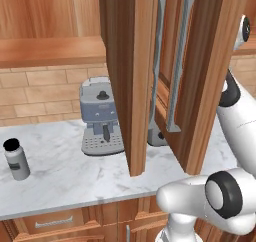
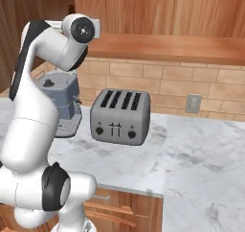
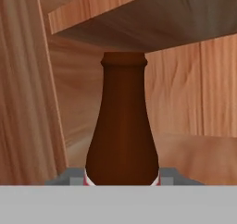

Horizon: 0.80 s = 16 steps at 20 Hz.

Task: Sort all alcoholic drinks to one cabinet, and non-alcoholic drinks to the other.

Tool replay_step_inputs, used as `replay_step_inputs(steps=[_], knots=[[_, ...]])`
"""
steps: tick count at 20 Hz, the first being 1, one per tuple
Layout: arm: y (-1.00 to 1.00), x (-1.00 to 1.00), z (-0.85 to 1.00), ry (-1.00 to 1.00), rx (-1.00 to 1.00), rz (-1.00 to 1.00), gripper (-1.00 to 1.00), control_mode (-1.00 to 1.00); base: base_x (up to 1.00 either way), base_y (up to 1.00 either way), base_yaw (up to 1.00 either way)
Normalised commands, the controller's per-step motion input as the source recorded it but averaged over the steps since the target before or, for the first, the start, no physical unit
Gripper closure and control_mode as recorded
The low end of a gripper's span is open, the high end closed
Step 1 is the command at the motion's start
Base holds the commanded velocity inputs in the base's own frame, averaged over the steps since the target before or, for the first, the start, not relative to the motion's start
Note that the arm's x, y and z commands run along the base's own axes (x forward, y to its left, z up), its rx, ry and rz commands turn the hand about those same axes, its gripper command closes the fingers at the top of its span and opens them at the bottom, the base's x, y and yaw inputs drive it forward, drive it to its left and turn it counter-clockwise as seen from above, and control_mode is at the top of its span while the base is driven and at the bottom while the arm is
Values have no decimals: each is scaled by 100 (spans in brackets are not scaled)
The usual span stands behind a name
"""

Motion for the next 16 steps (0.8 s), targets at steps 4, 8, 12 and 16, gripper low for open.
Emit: replay_step_inputs(steps=[4,8,12,16], knots=[[16,57,0,-2,-1,5,100,-100,0,0,0],[10,48,0,-4,-5,3,100,-100,0,0,0],[7,44,-4,-3,-5,3,100,-100,0,0,0],[4,37,-15,0,-5,2,100,-100,0,0,0]])
